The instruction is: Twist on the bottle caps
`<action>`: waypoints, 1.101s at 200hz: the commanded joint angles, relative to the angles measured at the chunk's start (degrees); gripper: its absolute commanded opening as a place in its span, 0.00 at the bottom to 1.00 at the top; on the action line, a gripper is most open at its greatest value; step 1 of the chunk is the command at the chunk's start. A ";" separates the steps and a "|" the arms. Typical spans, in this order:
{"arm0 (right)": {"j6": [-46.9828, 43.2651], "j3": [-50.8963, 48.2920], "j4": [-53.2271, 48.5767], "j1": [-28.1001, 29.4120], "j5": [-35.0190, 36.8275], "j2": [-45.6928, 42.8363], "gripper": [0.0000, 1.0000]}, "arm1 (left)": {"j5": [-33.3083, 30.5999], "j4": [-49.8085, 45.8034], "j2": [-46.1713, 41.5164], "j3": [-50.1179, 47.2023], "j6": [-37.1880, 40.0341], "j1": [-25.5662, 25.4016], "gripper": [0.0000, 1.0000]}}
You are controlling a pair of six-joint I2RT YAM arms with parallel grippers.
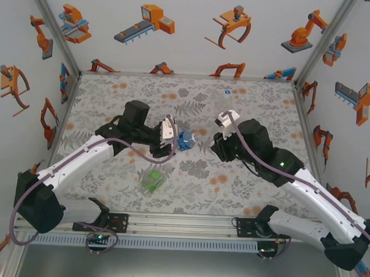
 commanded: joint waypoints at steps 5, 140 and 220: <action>-8.85 -2.46 4.58 0.08 -10.09 -4.30 0.23 | 3.38 -1.27 -1.83 -0.01 3.88 -0.89 0.00; -23.01 -4.90 10.60 0.17 -24.50 -3.90 0.21 | 4.89 -6.20 -3.53 -1.71 12.86 -2.69 0.00; -24.01 -5.60 11.53 0.17 -27.69 -2.30 0.21 | 7.42 -6.33 -2.79 -1.39 12.79 -2.71 0.00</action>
